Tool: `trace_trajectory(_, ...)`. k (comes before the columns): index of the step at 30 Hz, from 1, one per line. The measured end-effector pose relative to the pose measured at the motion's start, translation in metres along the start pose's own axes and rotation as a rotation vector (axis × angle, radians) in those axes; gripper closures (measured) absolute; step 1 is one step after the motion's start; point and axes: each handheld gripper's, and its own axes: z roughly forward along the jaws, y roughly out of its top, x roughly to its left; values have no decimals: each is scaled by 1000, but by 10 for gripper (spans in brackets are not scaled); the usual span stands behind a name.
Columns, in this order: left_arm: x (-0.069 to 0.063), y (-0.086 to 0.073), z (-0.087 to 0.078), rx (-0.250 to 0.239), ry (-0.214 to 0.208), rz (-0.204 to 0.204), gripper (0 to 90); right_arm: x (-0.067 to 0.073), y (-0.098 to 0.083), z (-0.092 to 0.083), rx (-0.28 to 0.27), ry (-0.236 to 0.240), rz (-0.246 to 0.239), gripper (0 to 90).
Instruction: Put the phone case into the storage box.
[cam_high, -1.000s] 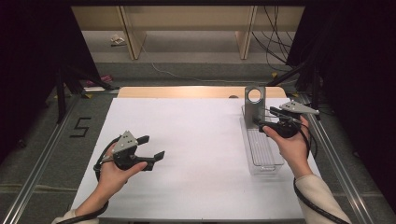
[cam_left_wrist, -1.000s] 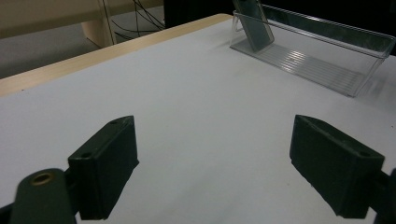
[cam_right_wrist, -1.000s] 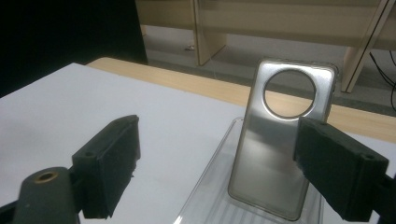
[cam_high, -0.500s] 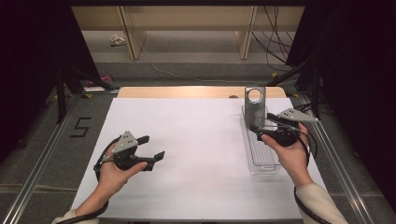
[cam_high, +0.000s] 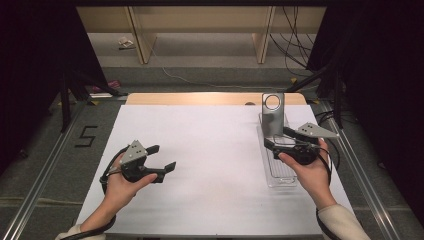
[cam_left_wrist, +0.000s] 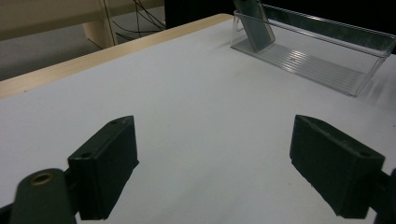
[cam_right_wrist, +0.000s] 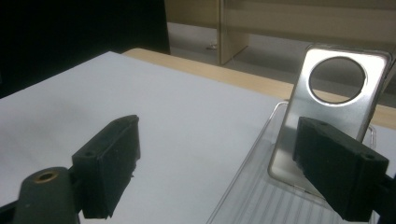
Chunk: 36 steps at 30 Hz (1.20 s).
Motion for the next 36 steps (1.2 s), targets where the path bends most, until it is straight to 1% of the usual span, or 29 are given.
trace_trajectory(6, -1, 0, 0, 5, -2, 3, 148, 6, -6, -5, 5, 10, -9, 162)
trace_trajectory(10, -1, 0, 0, 3, -2, 3, 148, 7, -7, -8, -4, 14, -10, 162)
trace_trajectory(26, 0, 0, 0, 1, -3, 2, 148, 13, -22, -19, 4, 48, -40, 161)
trace_trajectory(36, 0, 0, 0, 2, -3, 1, 148, 16, -26, -23, -5, 55, -49, 162)
